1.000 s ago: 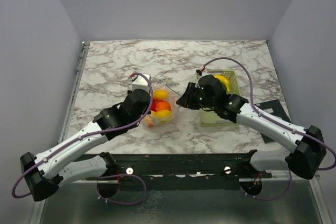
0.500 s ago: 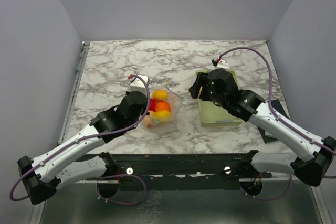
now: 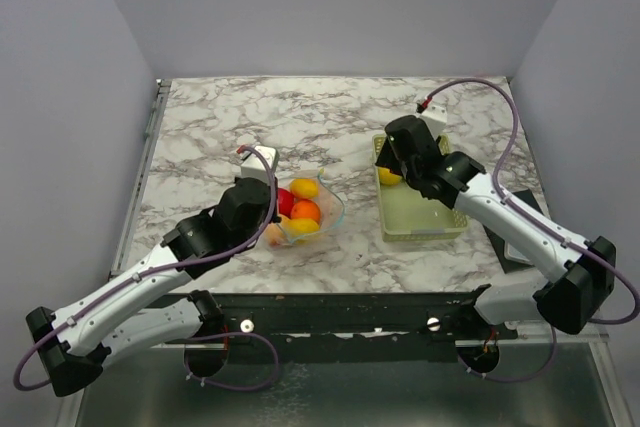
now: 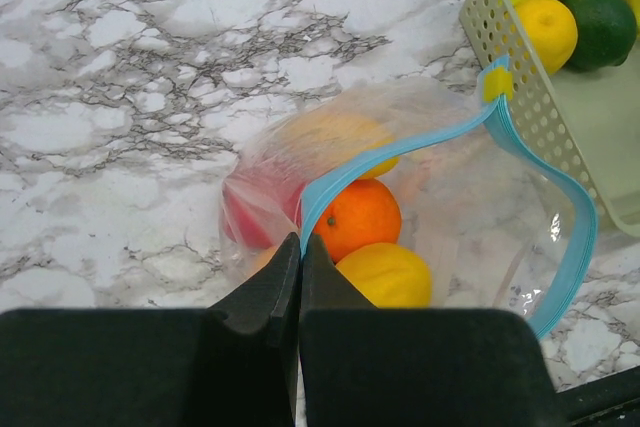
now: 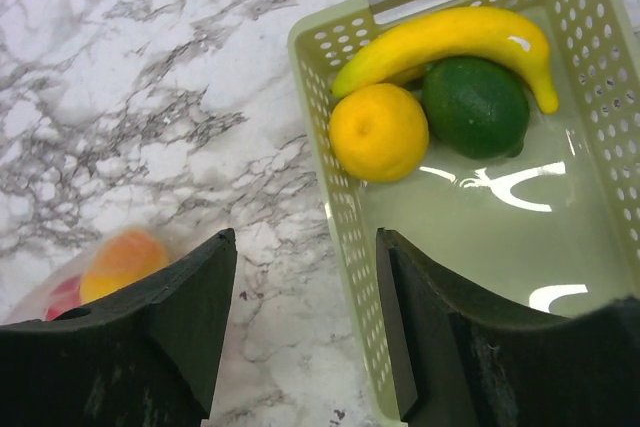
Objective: Place the food in the zip-top bag and seal the zipper
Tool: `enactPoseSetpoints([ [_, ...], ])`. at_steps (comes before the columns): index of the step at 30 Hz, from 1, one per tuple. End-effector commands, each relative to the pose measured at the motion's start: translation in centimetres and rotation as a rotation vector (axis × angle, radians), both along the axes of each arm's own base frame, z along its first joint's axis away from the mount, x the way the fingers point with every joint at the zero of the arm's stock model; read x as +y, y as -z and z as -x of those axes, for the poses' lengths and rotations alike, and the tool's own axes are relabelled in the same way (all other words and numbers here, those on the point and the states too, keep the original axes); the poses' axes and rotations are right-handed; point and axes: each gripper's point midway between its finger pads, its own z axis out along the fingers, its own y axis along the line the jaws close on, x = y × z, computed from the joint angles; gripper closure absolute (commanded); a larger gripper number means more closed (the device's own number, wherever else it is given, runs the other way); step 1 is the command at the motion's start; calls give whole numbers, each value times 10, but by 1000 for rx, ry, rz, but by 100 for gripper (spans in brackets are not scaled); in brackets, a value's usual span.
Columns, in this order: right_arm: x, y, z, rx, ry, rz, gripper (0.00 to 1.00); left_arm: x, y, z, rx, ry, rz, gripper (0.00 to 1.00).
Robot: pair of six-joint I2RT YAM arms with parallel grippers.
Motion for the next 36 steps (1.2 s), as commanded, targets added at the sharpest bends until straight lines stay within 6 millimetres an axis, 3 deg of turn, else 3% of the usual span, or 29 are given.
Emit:
enactPoseSetpoints([
  [1, -12, -6, -31, -26, 165, -79, 38, -2, -2, 3, -7, 24, 28, 100],
  [7, -31, 12, -63, 11, 366, -193, 39, -1, -2, 5, -6, 26, 45, 100],
  [14, -67, 48, -81, 61, 617, -313, 43, -2, -3, 6, -5, 35, 56, 100],
  [20, -85, 69, -92, 76, 730, -366, 46, -2, -3, 6, -2, 35, 60, 100],
  [36, -80, 114, -122, 150, 834, -507, 56, -2, 2, 1, 22, 42, 73, 100],
])
